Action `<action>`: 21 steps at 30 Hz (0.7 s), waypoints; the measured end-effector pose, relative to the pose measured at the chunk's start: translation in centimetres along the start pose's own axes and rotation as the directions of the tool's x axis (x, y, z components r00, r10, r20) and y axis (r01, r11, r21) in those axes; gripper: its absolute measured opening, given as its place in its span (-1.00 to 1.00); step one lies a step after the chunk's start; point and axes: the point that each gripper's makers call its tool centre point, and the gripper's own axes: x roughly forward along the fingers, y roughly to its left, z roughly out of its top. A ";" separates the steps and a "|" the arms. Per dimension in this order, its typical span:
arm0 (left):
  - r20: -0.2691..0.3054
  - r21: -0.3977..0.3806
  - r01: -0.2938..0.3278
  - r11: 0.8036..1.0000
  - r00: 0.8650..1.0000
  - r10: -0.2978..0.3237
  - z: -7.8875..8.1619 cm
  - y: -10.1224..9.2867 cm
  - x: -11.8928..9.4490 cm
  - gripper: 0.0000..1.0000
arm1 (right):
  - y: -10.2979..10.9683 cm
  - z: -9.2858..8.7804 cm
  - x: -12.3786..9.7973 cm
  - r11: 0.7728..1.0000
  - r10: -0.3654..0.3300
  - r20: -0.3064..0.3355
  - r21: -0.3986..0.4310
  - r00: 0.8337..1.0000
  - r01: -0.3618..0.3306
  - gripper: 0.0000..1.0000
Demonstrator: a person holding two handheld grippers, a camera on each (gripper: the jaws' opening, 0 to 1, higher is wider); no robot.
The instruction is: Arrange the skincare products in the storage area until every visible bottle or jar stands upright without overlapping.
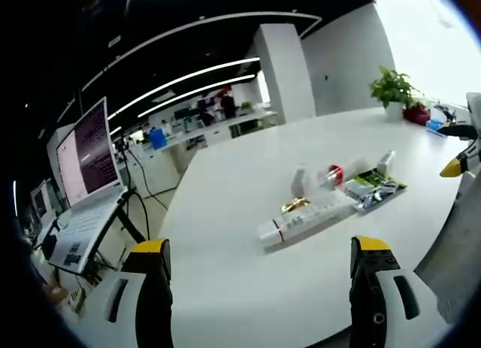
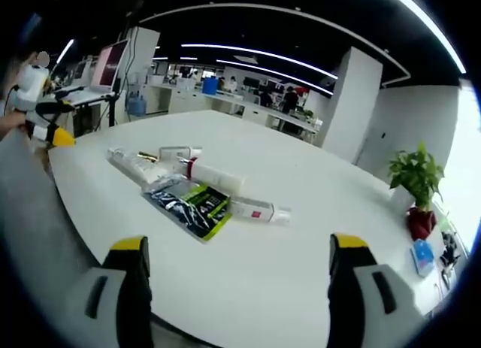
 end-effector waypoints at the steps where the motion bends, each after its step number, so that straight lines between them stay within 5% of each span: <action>1: -0.003 -0.001 0.002 1.000 1.000 -0.002 -0.1 0.0 0.0 0.95 | 0.0 0.0 0.0 1.000 0.000 -0.002 0.002 1.000 0.000 0.99; 21: -0.010 0.004 0.008 1.000 1.000 -0.008 -0.2 -0.1 0.1 0.95 | -0.1 -0.1 0.0 1.000 0.001 -0.008 -0.003 1.000 -0.001 0.99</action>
